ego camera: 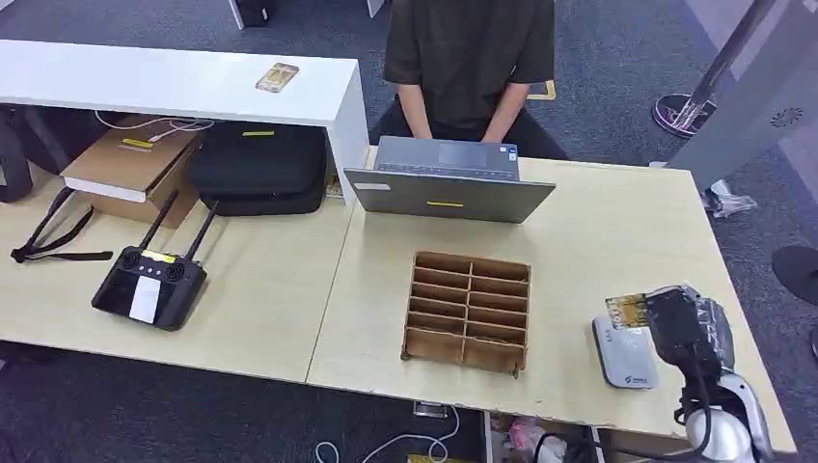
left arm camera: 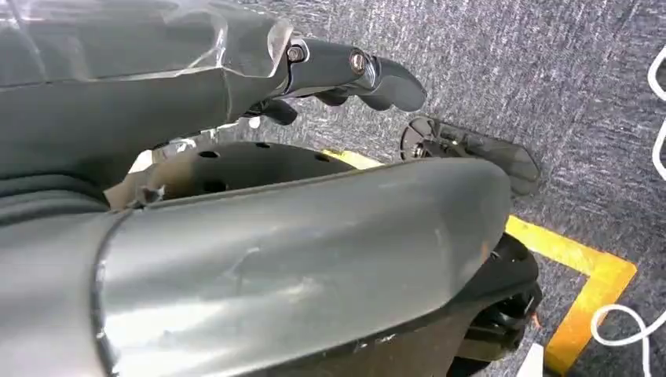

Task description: Pass the card to the sensor for recognition and then transmit it.

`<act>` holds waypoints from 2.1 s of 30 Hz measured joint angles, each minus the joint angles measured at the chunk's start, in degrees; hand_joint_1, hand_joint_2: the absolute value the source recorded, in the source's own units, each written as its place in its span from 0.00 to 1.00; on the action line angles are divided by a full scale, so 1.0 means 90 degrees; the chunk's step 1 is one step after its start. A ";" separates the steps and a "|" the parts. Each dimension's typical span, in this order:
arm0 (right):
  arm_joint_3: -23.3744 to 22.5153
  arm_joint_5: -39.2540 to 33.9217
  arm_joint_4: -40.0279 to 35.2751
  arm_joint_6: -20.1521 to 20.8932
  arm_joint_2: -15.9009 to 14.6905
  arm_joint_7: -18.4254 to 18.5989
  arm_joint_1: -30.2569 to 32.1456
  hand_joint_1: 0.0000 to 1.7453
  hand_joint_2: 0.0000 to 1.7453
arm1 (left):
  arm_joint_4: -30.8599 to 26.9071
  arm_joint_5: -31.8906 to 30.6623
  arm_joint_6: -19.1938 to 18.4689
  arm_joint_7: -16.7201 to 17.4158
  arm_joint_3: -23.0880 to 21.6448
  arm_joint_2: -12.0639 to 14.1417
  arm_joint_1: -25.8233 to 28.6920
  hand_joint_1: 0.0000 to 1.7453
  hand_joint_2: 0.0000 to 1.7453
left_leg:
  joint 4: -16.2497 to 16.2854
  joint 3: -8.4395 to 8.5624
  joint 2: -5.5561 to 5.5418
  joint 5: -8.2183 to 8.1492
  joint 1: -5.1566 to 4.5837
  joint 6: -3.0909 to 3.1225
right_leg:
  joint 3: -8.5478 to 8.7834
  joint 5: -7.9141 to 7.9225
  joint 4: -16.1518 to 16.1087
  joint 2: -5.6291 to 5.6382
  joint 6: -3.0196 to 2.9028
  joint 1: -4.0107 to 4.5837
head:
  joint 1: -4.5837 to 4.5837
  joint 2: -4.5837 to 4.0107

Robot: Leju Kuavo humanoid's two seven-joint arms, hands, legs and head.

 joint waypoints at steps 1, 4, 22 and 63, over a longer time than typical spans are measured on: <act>-0.0007 -0.0019 0.0005 -0.0032 0.0019 -0.0012 -0.0002 1.00 1.00 | 0.0000 0.0000 0.0002 -0.0007 -0.0027 0.0005 -0.0001 0.00 0.00 | 0.0000 0.0000 0.0000 0.0000 0.0000 0.0000 | 0.0000 0.0000 0.0000 0.0000 0.0000 0.0000 | 0.0000 0.0000; -0.0022 -0.0041 0.0022 -0.0106 0.0065 -0.0034 -0.0003 1.00 1.00 | 0.0002 0.0000 0.0002 -0.0012 -0.0085 0.0007 -0.0008 0.00 0.00 | 0.0000 0.0000 0.0000 0.0000 0.0000 0.0000 | 0.0000 0.0000 0.0000 0.0000 0.0000 0.0000 | 0.0000 0.0000; -0.0061 0.0228 0.0182 -0.0082 0.0036 0.0559 0.0004 1.00 1.00 | 0.0396 0.0199 -0.0051 -0.0245 -0.0306 0.0146 -0.0192 0.00 0.00 | 0.0000 0.0001 0.0000 0.0000 -0.0001 0.0000 | -0.0001 0.0000 -0.0001 0.0000 0.0000 -0.0001 | 0.0000 0.0000; -0.0345 0.0729 0.1919 -0.0078 0.0199 0.0454 -0.0610 1.00 1.00 | 0.0678 0.0595 -0.0036 -0.0325 -0.0510 0.0257 -0.0299 0.00 0.00 | 0.0000 0.0002 -0.0001 0.0000 0.0000 0.0000 | 0.0003 0.0000 0.0000 0.0001 0.0000 0.0000 | 0.0000 0.0000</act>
